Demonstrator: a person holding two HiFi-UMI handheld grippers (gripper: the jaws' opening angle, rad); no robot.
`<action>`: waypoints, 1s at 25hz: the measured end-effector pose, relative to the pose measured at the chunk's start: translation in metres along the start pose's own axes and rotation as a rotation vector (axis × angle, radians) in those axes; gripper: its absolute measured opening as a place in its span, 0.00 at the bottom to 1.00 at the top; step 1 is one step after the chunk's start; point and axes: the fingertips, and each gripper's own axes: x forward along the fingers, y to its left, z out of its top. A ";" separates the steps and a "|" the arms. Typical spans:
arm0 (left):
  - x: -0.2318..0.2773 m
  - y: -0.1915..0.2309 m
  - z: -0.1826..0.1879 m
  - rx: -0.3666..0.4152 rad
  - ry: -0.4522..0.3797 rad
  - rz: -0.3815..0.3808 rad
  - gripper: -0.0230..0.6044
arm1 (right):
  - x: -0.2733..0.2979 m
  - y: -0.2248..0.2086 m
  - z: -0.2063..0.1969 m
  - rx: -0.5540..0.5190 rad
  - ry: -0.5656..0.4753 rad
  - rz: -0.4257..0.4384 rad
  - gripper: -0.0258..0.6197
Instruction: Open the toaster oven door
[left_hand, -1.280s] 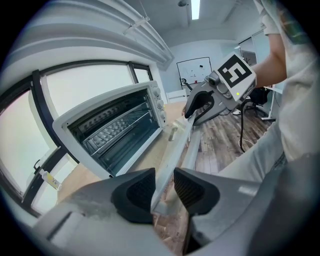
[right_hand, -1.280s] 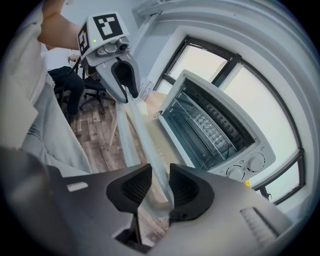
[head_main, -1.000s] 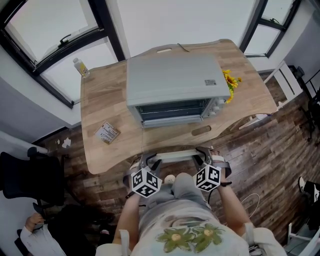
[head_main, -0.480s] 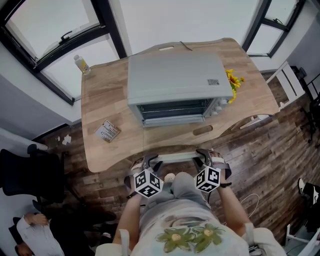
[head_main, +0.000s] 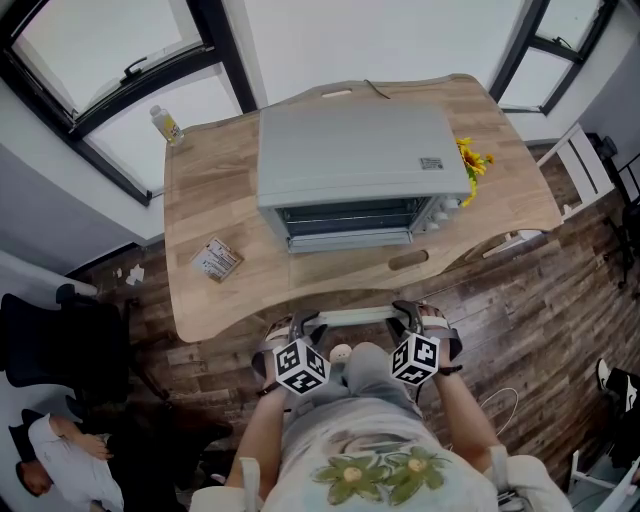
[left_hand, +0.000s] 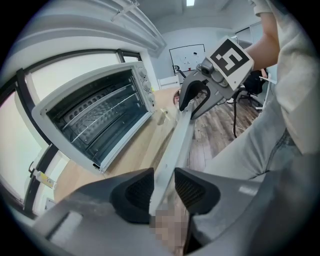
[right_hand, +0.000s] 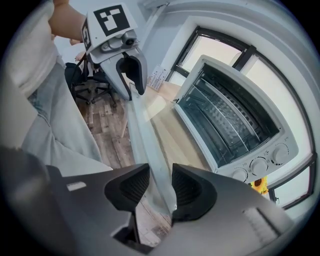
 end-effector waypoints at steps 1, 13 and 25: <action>0.001 -0.001 -0.001 0.001 0.005 -0.003 0.26 | 0.001 0.001 -0.001 0.002 0.000 0.005 0.26; 0.022 -0.013 -0.015 0.037 0.063 -0.023 0.26 | 0.019 0.015 -0.013 -0.002 0.032 0.018 0.27; 0.041 -0.022 -0.029 0.039 0.093 -0.055 0.26 | 0.038 0.027 -0.023 -0.010 0.080 0.029 0.28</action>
